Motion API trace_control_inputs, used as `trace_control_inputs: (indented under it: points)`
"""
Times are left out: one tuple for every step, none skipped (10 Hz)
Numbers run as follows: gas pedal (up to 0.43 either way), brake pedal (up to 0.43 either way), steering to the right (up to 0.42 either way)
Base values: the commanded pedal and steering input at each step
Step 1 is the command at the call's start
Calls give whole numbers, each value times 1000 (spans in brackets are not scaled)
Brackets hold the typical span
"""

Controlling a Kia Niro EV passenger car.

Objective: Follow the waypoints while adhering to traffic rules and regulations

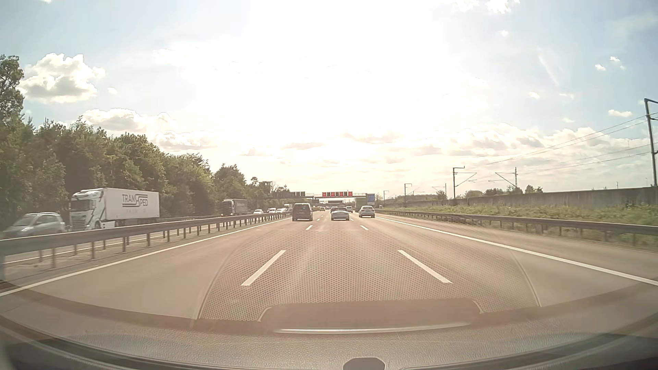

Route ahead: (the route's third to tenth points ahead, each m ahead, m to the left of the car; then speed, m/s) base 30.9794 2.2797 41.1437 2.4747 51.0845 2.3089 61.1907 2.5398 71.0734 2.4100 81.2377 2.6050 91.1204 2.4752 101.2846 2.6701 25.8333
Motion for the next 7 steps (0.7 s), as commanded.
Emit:
trace_control_inputs:
  points:
    - [0, 0, 0]
    - [59, 0, 0]
    - [130, 0, -1]
    - [150, 0, -1]
    - [177, 0, -1]
    - [197, 0, -1]
    - [209, 0, -1]
